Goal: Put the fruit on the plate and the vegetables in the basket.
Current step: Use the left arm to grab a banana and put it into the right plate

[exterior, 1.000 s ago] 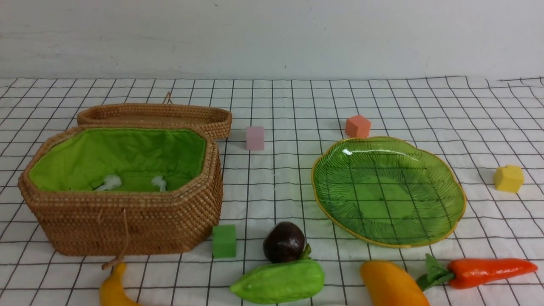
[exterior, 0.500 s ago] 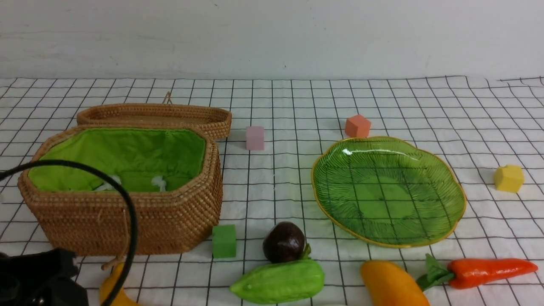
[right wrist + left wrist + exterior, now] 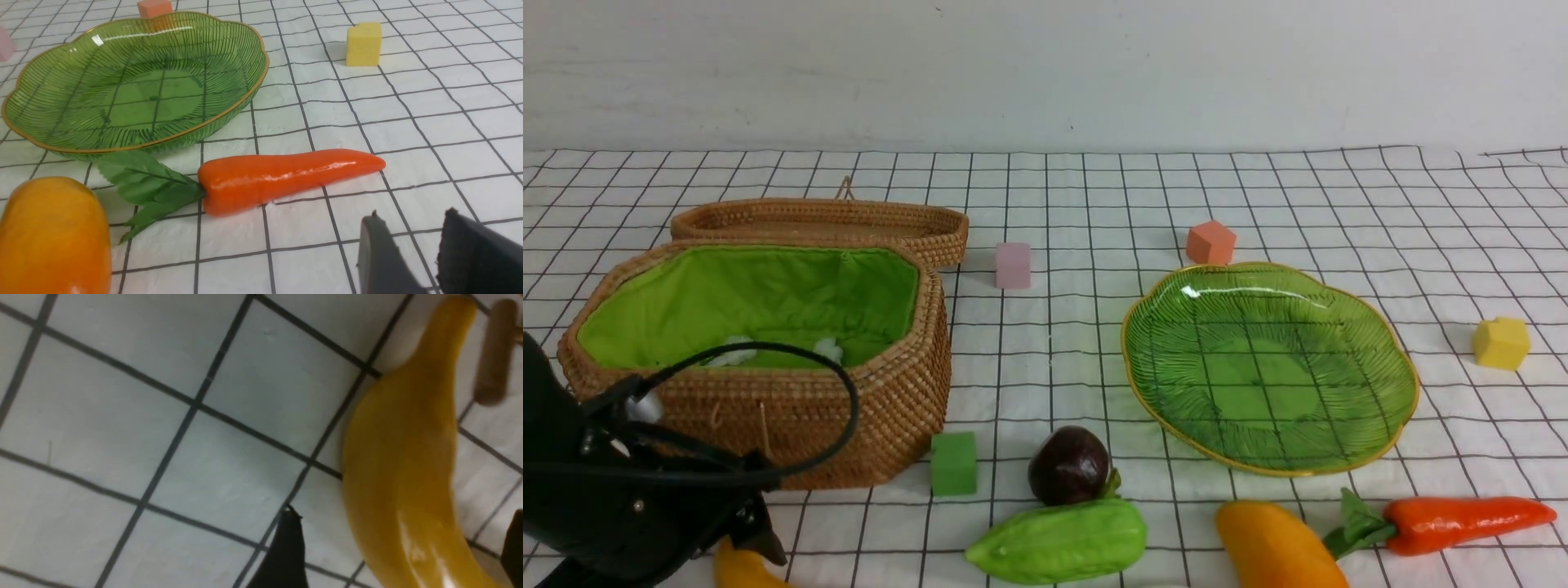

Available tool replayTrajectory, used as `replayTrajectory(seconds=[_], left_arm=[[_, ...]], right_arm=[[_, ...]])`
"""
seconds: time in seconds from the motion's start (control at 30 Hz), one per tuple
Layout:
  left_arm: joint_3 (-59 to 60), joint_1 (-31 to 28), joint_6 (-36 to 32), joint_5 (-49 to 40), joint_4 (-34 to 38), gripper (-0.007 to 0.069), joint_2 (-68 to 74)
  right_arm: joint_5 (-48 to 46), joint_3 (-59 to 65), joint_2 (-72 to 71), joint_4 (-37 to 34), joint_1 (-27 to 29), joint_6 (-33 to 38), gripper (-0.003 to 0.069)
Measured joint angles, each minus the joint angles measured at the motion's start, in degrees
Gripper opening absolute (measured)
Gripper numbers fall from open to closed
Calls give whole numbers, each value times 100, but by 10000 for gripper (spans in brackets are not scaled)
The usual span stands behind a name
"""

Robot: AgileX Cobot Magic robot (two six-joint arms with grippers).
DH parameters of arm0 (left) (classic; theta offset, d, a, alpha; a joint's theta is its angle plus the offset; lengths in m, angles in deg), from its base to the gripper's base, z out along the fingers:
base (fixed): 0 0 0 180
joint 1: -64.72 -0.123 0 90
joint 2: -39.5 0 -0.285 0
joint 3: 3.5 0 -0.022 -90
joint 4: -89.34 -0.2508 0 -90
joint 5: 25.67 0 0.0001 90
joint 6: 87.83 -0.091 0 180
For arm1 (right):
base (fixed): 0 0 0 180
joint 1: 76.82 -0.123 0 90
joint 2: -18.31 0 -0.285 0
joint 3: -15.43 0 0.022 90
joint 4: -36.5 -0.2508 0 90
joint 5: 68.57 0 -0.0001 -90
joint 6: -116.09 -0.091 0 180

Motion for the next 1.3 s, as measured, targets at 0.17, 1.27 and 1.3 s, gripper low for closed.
replayTrajectory(seconds=[0.17,1.27,1.3], left_arm=[[-5,0,38,158,0,589,342],[-2017,0,-1399,-2985,-227,302,-2736],[-2282,0,-1496,-3001,-196,302,-2596]], right_arm=[[0,0,0,0,0,0,245],[0,0,0,0,0,0,245],[0,0,0,0,0,0,245]])
